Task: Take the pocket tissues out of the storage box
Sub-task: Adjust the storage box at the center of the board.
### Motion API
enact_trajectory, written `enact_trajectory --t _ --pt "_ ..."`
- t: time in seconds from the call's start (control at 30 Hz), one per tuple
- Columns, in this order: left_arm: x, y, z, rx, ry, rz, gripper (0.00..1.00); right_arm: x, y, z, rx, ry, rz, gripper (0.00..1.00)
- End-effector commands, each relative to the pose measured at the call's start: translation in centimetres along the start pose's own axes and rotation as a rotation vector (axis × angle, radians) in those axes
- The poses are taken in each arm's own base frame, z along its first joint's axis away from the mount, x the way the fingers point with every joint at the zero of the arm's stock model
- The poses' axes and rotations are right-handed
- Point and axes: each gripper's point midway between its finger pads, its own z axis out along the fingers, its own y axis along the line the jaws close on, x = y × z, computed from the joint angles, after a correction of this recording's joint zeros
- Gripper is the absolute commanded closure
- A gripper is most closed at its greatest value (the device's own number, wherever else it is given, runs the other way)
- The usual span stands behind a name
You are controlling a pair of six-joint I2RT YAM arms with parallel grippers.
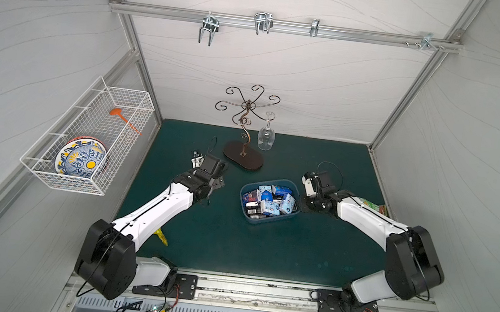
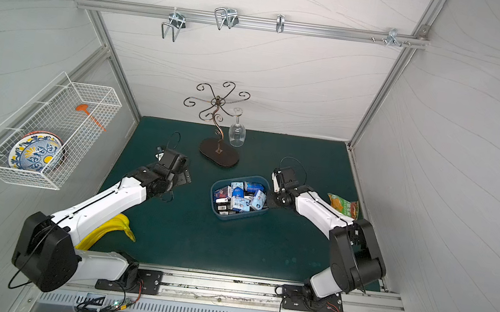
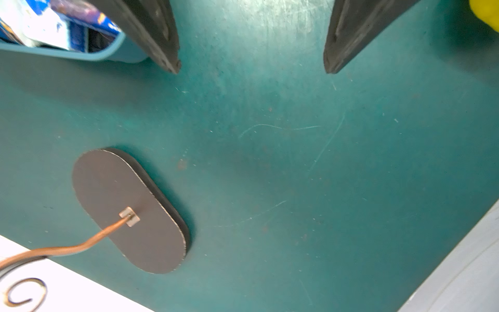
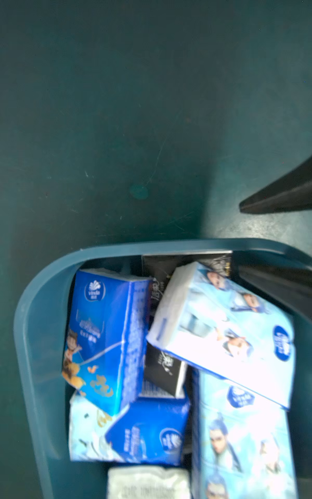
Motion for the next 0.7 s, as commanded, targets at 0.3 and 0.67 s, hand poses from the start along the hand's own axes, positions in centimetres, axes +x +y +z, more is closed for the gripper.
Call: enact_trajectory --t 0.3,0.67 --pt "1.5 -2.8 -1.3 0.049 -0.003 0.081 0.16 -4.8 -1.0 2.4 -0.008 -0.031 0.015 0.92" --pt "8.2 -5.7 -1.7 0.141 0.105 0.199 0.15 -8.6 0.1 4.7 -0.101 -0.051 -0.257 0.97"
